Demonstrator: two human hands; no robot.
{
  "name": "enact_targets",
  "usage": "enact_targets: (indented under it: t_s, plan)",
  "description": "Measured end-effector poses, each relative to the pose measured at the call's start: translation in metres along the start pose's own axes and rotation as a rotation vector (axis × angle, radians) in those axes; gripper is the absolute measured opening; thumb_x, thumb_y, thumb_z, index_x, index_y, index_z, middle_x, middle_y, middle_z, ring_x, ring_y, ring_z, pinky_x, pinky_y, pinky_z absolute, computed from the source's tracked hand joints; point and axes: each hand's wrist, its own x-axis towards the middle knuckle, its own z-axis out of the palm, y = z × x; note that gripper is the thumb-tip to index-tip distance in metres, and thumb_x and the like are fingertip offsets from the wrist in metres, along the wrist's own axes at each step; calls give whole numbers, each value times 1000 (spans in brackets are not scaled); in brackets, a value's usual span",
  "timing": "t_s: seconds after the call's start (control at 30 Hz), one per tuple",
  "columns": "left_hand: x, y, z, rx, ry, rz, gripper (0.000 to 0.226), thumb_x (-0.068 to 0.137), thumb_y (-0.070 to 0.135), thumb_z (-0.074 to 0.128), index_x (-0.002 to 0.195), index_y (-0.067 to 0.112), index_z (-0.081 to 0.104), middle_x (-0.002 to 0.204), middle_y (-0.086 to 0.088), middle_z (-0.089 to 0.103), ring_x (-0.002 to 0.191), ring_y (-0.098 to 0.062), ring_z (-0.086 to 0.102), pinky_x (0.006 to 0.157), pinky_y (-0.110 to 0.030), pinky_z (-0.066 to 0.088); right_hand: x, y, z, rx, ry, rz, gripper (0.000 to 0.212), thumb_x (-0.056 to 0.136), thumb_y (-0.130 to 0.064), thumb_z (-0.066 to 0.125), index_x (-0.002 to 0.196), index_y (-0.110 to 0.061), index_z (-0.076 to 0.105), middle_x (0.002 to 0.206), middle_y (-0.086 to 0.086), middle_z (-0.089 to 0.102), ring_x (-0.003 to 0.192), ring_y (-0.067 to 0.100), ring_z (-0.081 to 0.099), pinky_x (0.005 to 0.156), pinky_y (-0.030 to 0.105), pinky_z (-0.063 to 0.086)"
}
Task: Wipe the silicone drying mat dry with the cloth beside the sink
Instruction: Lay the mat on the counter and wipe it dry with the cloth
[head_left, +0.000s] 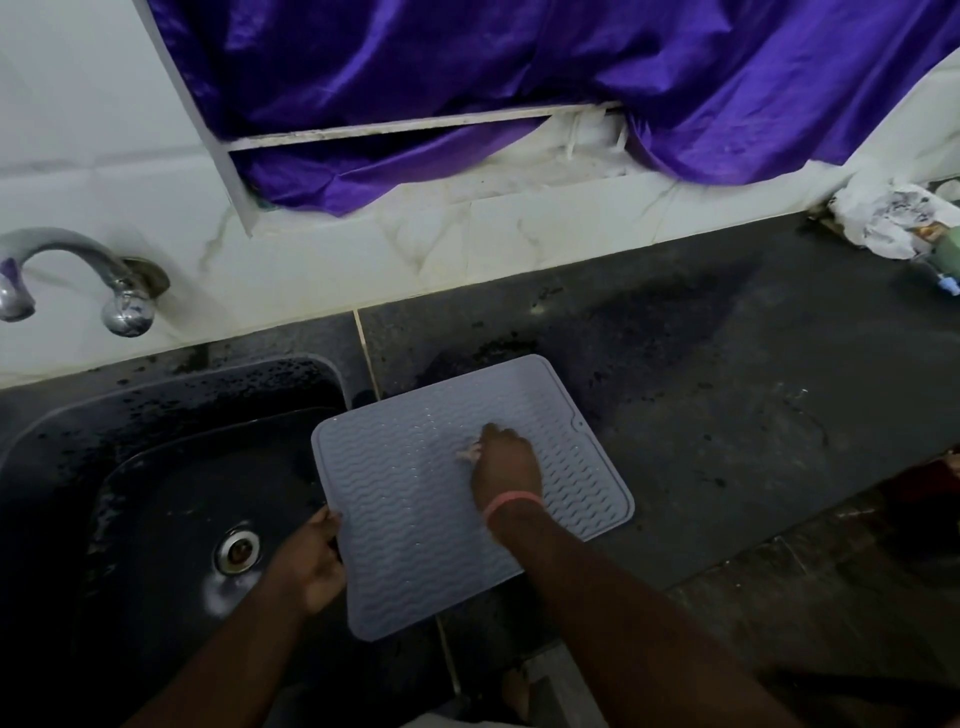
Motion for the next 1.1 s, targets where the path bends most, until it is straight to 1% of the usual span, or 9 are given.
enact_targets:
  t_s: [0.2,0.33,0.43,0.5,0.6,0.77,0.93,1.03,1.1]
  plan:
    - [0,2,-3,8,2,-17,33,103,6,44,134,9,58,132,-21,62,117,-34,60,87,-47,52,-34,-35,12,279,-293,-163,8,86,-17,68,87,-13,61,93,7,68,84,19,61,68,22,41]
    - [-1,1,-6,-30,-10,-25,34,103,9,47,135,6,57,132,-21,61,117,-34,60,86,-48,52,-8,23,-15,210,11,-3,11,95,-26,57,92,-20,64,87,-1,68,80,15,64,75,27,51]
    - [-5,-2,-9,3,-32,-73,31,101,19,54,129,7,61,125,-20,65,107,-34,63,83,-51,52,14,96,-45,101,186,230,16,92,-25,60,101,-13,66,97,9,72,89,28,69,79,33,53]
    - [-6,-3,-13,2,-43,-105,30,99,24,58,125,9,64,118,-18,69,106,-34,65,84,-51,53,13,114,-47,77,174,311,24,90,-25,63,107,-8,67,105,16,71,97,35,68,82,35,51]
    - [-6,-4,-17,-10,-79,-109,32,99,25,58,126,8,64,121,-18,69,110,-33,64,92,-52,51,-8,84,-31,86,143,285,20,91,-25,59,103,-9,65,102,15,69,95,34,67,78,34,50]
    - [-7,-2,-18,-23,-111,-88,30,101,23,55,125,7,64,122,-18,69,109,-33,64,98,-51,49,-70,-11,25,186,59,57,18,95,-35,51,102,-22,61,98,-3,62,89,14,60,83,32,53]
    - [-5,-2,-18,-21,-118,-103,31,102,24,52,124,6,64,116,-18,72,105,-30,67,89,-44,57,-97,-58,42,213,-220,-204,15,92,-24,59,99,-13,66,100,6,68,95,20,65,86,30,51]
    - [-4,-2,-20,-63,-115,-119,30,101,18,54,127,7,63,125,-18,68,114,-31,63,101,-47,50,-77,-15,14,253,-48,-100,14,95,-36,57,92,-26,65,88,-10,66,81,1,60,75,22,49]
    - [-6,-5,-22,-85,-111,-104,32,98,12,56,130,6,62,130,-19,64,122,-31,58,109,-50,44,-53,38,-10,140,109,53,16,96,-39,56,91,-26,65,85,-10,66,80,4,64,70,23,47]
